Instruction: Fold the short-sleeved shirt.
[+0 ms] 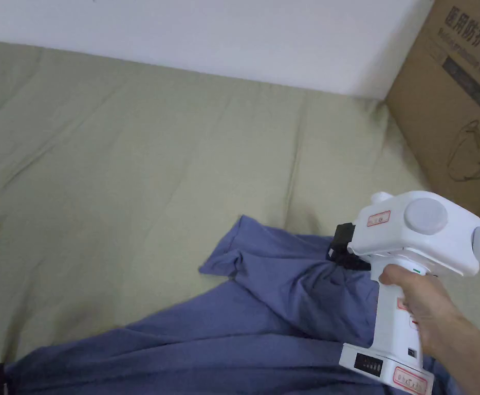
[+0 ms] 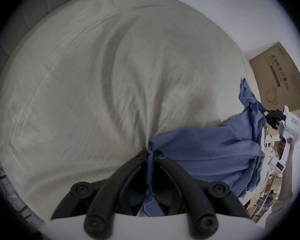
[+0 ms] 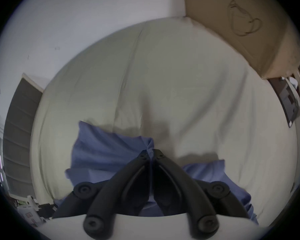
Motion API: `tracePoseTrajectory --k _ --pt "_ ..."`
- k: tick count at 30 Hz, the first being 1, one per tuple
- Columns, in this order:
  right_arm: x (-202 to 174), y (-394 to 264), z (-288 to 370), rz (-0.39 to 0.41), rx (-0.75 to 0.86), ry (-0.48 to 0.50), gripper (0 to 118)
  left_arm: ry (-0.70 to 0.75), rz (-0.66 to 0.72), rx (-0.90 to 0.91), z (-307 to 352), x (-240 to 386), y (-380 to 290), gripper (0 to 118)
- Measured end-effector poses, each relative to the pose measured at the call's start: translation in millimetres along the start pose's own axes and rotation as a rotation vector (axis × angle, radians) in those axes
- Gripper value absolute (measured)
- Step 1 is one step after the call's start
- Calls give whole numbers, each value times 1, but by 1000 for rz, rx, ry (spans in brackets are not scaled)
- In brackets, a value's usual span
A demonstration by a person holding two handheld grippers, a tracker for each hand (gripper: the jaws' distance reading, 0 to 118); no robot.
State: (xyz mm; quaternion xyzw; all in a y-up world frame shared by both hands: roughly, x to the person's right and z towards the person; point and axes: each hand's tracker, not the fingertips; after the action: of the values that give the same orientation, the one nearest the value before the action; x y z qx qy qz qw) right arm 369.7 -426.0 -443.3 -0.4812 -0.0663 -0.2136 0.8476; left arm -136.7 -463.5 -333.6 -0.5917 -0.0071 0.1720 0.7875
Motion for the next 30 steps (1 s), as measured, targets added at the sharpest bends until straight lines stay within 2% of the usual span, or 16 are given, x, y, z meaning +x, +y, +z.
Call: tracePoseTrajectory --k 8,10,12,15,22,27,30 --pt "-10 33 115 -52 213 42 0 -46 30 102 40 11 5 6" --pt "-10 49 138 -70 241 38 0 -128 56 173 58 14 16 6" --pt "-13 65 163 -68 303 28 0 -140 78 239 80 20 34 6" --pt "-18 89 198 -69 380 23 0 -149 35 321 114 33 68 6" --pt "-48 138 265 -38 553 22 0 -87 -39 528 190 73 144 5" --pt "-87 181 285 10 646 33 0 0 -97 690 238 103 198 5" --pt "-106 210 292 22 692 74 0 39 -77 770 266 120 217 5"
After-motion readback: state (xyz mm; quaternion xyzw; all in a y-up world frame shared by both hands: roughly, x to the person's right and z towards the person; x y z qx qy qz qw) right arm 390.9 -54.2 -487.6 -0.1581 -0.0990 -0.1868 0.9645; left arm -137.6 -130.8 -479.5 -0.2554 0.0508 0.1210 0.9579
